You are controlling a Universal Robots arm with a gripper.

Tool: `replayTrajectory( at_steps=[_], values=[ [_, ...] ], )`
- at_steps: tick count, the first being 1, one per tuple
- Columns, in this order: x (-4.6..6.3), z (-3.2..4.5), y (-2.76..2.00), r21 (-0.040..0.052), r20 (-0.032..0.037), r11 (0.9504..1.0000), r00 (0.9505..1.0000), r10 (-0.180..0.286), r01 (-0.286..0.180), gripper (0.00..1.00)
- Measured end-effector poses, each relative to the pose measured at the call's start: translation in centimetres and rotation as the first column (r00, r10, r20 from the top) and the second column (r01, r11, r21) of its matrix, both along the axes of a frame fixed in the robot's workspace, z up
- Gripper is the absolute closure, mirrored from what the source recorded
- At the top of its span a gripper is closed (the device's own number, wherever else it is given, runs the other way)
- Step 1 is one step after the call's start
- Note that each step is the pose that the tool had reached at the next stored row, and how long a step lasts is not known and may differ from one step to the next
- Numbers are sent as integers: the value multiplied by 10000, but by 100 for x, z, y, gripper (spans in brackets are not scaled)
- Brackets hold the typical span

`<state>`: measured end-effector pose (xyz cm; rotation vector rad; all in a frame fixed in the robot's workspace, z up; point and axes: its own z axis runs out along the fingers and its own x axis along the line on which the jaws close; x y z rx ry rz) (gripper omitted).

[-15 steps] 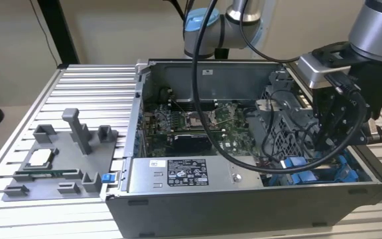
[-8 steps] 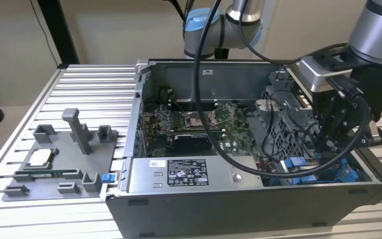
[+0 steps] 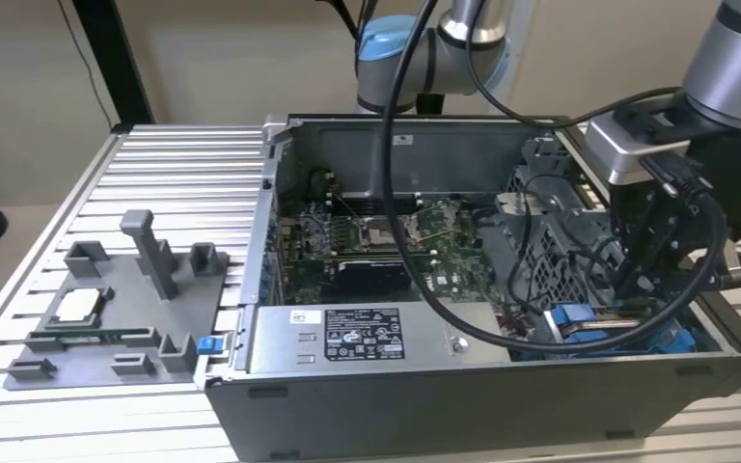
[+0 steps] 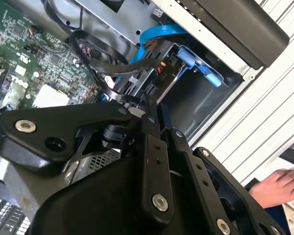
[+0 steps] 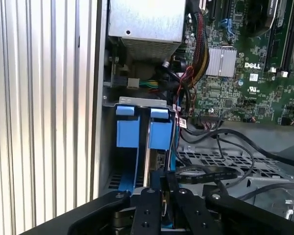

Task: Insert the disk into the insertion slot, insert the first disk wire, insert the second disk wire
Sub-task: 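Insert the second disk wire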

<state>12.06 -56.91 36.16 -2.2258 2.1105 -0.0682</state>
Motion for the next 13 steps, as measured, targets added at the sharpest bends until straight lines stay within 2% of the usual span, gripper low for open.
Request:
replayTrajectory(
  at_steps=[13],
  values=[
    [18, -22, -17, 10, 1, 10000, 10000, 15, -15, 100]
  ],
)
